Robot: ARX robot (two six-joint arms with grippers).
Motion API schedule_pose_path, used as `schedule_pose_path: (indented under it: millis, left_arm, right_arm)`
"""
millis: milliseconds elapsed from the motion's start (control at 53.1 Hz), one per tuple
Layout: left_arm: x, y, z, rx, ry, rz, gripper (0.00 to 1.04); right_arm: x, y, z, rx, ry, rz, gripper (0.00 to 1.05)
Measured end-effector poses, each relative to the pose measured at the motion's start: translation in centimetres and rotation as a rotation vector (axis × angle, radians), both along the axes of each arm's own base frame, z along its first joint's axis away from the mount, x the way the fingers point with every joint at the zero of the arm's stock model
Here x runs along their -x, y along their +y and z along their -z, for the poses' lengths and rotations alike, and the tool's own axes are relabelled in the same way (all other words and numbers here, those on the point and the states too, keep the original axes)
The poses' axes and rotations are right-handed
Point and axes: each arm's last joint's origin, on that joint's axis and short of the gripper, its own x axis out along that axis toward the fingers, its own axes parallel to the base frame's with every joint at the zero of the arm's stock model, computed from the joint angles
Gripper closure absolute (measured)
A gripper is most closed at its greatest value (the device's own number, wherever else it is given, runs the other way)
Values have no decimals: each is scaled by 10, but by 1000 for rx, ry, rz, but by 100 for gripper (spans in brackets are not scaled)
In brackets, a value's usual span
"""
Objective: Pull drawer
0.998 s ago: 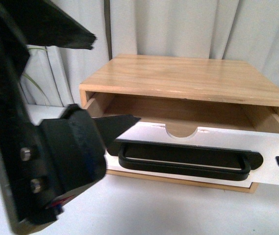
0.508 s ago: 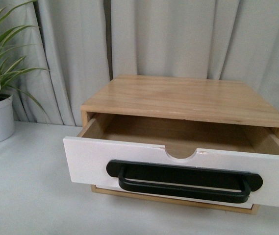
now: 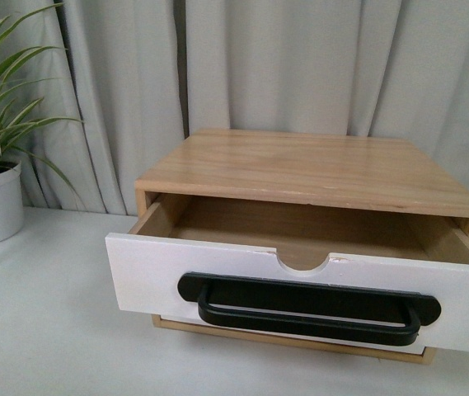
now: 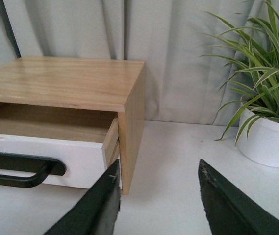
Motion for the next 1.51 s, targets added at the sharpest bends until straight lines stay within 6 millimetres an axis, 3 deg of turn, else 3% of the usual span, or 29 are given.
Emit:
schedule_pose_path:
  millis: [282, 565, 640, 979, 1337, 1506]
  left_arm:
    - [10, 13, 13, 12, -2, 23, 100]
    - [10, 19, 14, 19, -5, -9, 101]
    - [10, 19, 14, 19, -5, -10, 101]
    - [10, 19, 14, 19, -5, -9, 101]
    - [10, 19, 14, 20, -5, -9, 40]
    - [10, 19, 14, 19, -5, -9, 4]
  right_arm:
    - [0, 0, 10, -8, -1, 2, 104]
    - [0, 0, 17, -13, -1, 3, 103]
    - [0, 0, 27, -13, 0, 3, 103]
    - [0, 0, 27, -13, -1, 3, 102]
    - [0, 0, 27, -13, -1, 3, 40]
    - [0, 0, 27, -15, -1, 3, 7]
